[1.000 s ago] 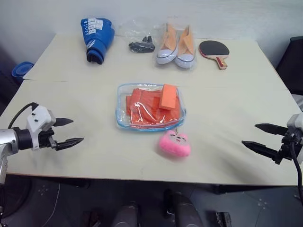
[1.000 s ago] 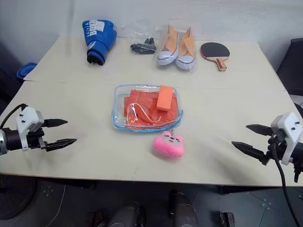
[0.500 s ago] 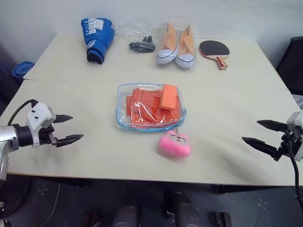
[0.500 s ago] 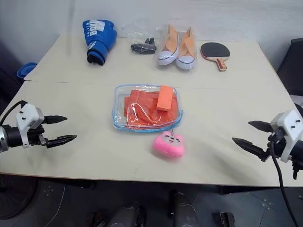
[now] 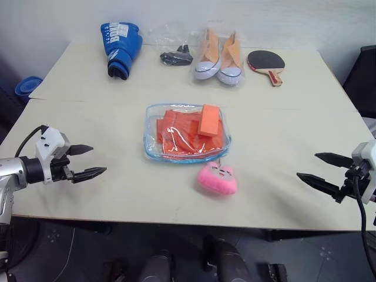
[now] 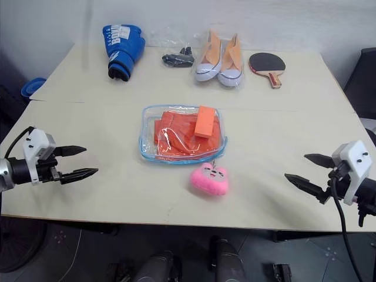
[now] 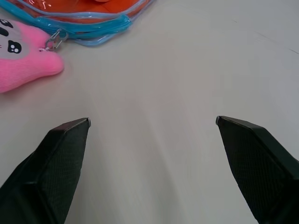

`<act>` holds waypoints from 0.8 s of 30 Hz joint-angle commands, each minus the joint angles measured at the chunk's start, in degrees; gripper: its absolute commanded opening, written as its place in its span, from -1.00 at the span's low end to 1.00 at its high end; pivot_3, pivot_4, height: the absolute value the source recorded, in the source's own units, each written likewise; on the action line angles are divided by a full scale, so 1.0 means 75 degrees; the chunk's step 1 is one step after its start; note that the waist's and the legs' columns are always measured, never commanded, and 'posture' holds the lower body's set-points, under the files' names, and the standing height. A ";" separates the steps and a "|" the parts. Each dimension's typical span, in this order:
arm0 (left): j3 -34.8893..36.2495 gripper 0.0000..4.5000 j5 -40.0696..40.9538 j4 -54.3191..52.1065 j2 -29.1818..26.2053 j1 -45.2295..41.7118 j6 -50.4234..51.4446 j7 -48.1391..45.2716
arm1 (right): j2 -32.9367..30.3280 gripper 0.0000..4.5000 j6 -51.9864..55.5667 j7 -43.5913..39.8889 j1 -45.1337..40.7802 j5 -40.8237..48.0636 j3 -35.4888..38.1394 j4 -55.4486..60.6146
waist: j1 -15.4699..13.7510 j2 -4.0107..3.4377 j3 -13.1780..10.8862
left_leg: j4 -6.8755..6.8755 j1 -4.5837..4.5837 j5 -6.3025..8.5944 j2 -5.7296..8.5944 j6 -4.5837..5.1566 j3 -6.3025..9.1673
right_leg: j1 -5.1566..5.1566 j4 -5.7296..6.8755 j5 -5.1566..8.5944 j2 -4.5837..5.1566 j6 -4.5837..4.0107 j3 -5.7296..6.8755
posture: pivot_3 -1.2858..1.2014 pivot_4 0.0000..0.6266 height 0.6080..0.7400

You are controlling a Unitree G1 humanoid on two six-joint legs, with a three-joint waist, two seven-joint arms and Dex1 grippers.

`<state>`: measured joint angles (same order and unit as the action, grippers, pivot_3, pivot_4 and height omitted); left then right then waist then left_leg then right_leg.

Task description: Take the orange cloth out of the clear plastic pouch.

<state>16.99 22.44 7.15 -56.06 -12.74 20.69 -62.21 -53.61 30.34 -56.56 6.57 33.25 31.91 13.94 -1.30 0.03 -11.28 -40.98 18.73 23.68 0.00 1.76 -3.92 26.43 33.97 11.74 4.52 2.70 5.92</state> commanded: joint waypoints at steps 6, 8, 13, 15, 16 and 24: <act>0.0160 0.99 0.1743 -0.1702 0.0342 -0.0828 0.1749 0.0014 | 0.1391 1.00 0.1858 0.2415 -0.1698 0.1364 -0.1305 0.2073 | 0.0045 0.0004 0.0002 | -0.0007 0.0001 -0.0009 -0.0004 -0.0017 0.0007 | 0.0002 0.0011 -0.0001 -0.0003 -0.0002 0.0000 | 0.03 -0.52 1.00; -0.0017 0.99 0.1838 -0.1864 0.0366 -0.1131 0.1956 0.0039 | 0.1829 1.00 0.2234 0.2971 -0.2204 0.1448 -0.1871 0.2392 | 0.0075 0.0000 0.0000 | -0.0004 -0.0002 -0.0015 -0.0001 -0.0028 0.0008 | 0.0004 0.0017 -0.0001 -0.0004 -0.0005 -0.0002 | 0.03 -0.52 1.00; -0.0727 0.99 0.1628 -0.1908 0.0572 -0.2070 0.2055 0.0189 | 0.3700 1.00 0.3055 0.5141 -0.4082 0.1262 -0.2992 0.1912 | 0.0168 -0.0001 -0.0001 | -0.0006 0.0005 -0.0021 0.0005 -0.0034 0.0005 | 0.0009 0.0018 0.0000 -0.0011 -0.0006 0.0000 | 0.03 -0.52 1.00; -0.0938 0.99 0.1662 -0.1860 0.0672 -0.2397 0.2051 0.0102 | 0.4534 1.00 0.3260 0.5860 -0.4779 0.1005 -0.3312 0.1267 | 0.0197 0.0000 0.0000 | -0.0006 0.0008 -0.0028 0.0009 -0.0040 0.0005 | 0.0013 0.0026 0.0000 -0.0012 -0.0006 0.0001 | 0.03 -0.52 1.00; -0.1004 0.99 0.1669 -0.1842 0.0700 -0.2493 0.2042 0.0063 | 0.4814 1.00 0.3347 0.6100 -0.4998 0.0934 -0.3364 0.1042 | 0.0204 -0.0001 -0.0001 | -0.0006 0.0013 -0.0032 0.0010 -0.0044 0.0005 | 0.0019 0.0028 0.0000 -0.0013 -0.0006 0.0002 | 0.03 -0.52 1.00; -0.1475 0.99 0.1207 -0.1568 0.0895 -0.2775 0.1622 0.0006 | 0.6446 1.00 0.3257 0.7817 -0.6542 -0.0031 -0.3221 -0.1103 | 0.0233 -0.0002 -0.0001 | -0.0007 0.0056 -0.0040 0.0017 -0.0040 0.0011 | 0.0048 0.0026 0.0002 -0.0022 -0.0010 0.0019 | 0.03 -0.52 1.00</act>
<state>5.45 31.91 -3.85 -49.29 -33.17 34.13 -61.90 -5.83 56.05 0.27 -41.10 33.71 5.96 5.86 0.45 0.01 -11.29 -41.05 19.16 23.38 0.12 1.46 -3.80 26.79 34.17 11.76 4.35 2.62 6.08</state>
